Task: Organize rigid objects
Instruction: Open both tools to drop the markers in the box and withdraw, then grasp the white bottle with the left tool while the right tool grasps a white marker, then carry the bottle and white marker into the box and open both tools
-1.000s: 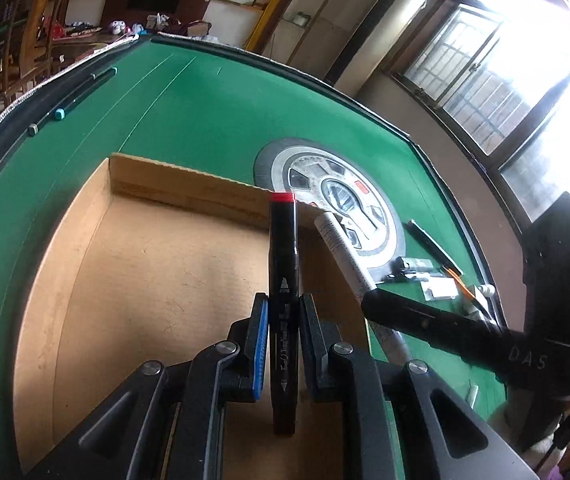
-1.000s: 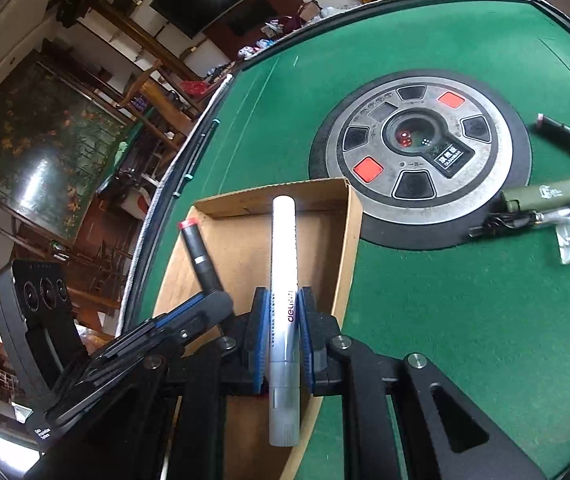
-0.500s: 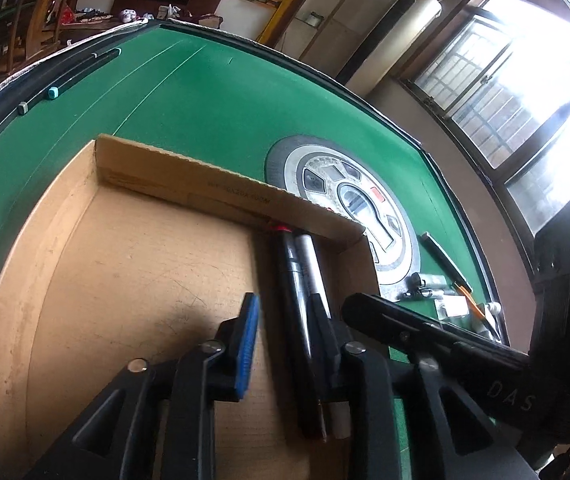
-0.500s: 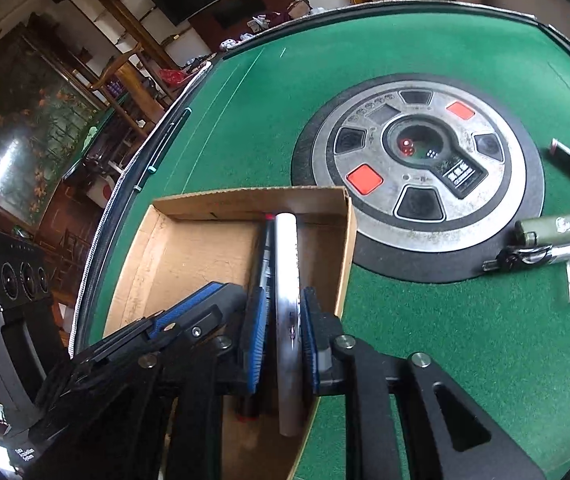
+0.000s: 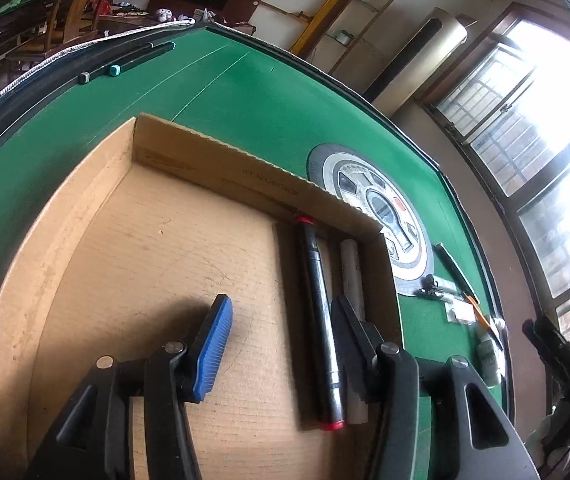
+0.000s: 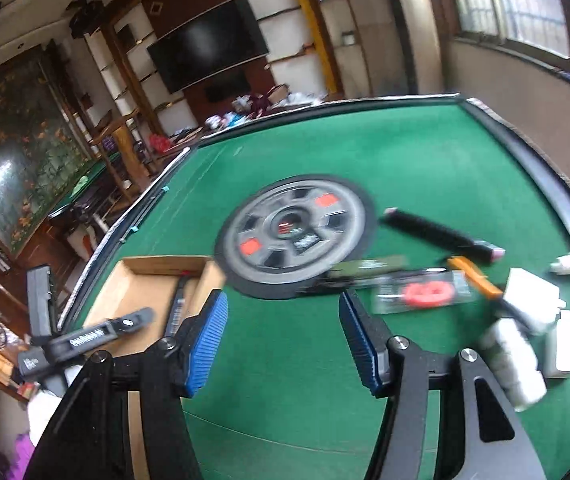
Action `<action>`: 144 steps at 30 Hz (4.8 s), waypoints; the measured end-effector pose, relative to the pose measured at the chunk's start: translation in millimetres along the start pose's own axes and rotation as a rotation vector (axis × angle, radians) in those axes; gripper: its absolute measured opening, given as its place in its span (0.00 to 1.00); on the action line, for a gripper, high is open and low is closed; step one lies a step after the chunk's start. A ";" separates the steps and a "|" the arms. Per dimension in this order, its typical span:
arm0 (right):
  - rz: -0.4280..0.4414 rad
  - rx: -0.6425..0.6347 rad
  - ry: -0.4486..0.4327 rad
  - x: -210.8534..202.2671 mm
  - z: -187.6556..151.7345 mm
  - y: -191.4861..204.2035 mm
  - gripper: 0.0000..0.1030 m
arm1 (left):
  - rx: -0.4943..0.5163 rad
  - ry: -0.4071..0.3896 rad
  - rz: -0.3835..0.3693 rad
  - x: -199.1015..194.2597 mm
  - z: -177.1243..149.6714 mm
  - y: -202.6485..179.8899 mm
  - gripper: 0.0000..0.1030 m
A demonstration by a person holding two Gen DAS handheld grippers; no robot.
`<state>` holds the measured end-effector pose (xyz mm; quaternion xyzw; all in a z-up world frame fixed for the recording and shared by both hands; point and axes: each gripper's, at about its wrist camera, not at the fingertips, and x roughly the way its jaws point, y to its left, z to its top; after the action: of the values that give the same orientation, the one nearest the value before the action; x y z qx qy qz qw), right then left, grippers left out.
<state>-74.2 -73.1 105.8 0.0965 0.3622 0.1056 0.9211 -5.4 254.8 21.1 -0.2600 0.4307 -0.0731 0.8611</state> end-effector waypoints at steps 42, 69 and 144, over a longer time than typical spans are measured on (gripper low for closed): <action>-0.027 -0.002 -0.020 -23.7 -34.9 -113.1 0.54 | 0.435 0.069 0.013 -17.0 -121.9 -187.8 0.86; -0.109 0.322 -0.163 -51.4 -29.5 -221.5 0.70 | 0.643 0.068 0.027 43.2 -139.8 -255.9 0.34; 0.337 0.082 0.431 160.0 -2.6 152.9 0.12 | 0.027 -0.005 0.168 -9.5 24.5 24.4 0.35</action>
<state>19.4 116.1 39.3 0.1680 0.5324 0.2606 0.7876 5.4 288.3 27.5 -0.2115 0.4479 -0.0059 0.8687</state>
